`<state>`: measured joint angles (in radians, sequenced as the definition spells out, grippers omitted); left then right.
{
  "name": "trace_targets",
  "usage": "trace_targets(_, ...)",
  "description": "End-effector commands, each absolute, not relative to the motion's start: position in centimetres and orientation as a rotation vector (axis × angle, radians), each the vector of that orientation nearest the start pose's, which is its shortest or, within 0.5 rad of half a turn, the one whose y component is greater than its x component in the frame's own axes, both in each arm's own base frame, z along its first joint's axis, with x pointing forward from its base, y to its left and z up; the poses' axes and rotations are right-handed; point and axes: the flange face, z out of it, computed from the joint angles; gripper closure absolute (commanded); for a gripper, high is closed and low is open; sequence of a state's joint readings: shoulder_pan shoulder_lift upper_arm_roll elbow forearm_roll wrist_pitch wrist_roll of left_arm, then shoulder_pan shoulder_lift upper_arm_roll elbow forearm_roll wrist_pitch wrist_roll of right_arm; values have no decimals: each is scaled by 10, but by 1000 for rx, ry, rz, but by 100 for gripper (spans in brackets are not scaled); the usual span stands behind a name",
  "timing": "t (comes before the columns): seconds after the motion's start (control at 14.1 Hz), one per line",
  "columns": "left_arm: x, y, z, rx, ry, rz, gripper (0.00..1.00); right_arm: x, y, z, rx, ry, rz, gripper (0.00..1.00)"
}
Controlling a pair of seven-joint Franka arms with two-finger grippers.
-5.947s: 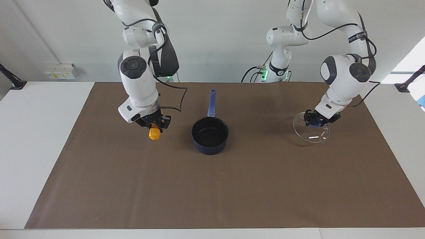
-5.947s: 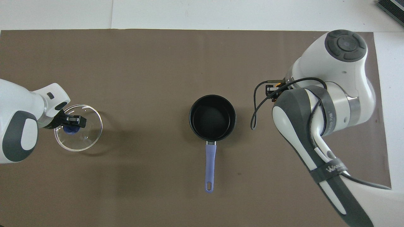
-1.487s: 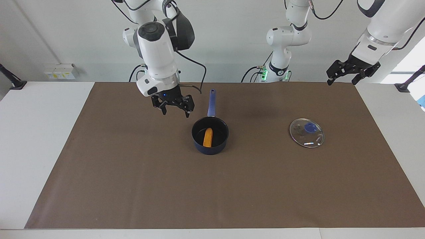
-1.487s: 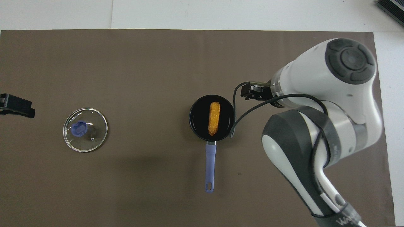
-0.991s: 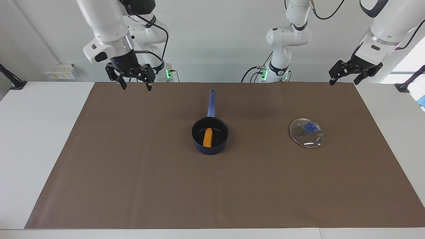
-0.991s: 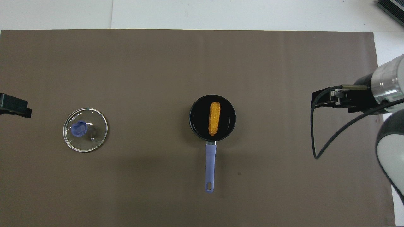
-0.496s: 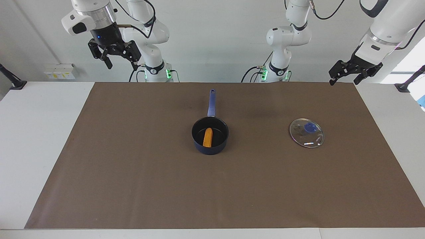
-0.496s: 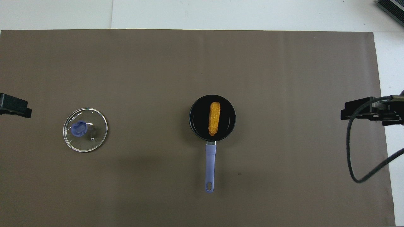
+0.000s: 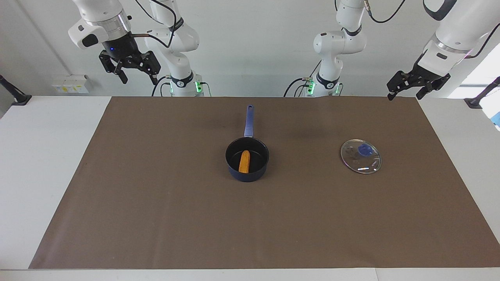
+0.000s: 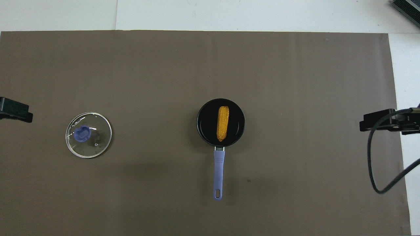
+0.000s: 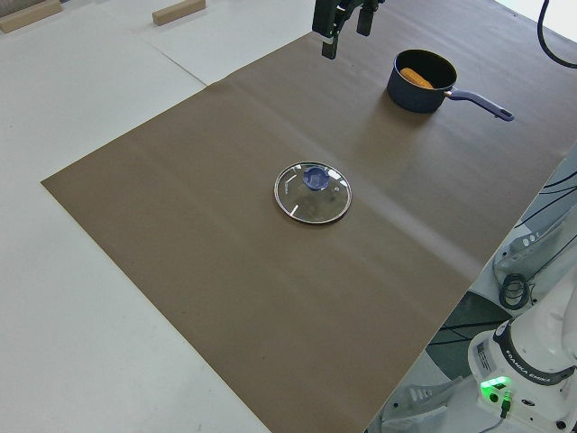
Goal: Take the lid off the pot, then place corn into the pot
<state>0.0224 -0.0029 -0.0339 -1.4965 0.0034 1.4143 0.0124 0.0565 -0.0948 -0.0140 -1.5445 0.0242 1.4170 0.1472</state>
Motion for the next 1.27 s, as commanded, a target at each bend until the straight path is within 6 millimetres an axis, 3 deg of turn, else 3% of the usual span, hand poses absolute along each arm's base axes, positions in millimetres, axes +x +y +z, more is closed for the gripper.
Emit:
trace_targets(0.0, 532, -3, 650, -3140, 15, 130, 0, 505, 11, 672, -3152, 121, 47, 0)
trace_targets(0.64, 532, -3, 650, -3140, 15, 130, 0, 499, -15, 667, -3146, 115, 82, 0)
trace_targets(1.2, 532, -3, 650, -3140, 15, 130, 0, 499, -14, 667, -3145, 115, 80, 0)
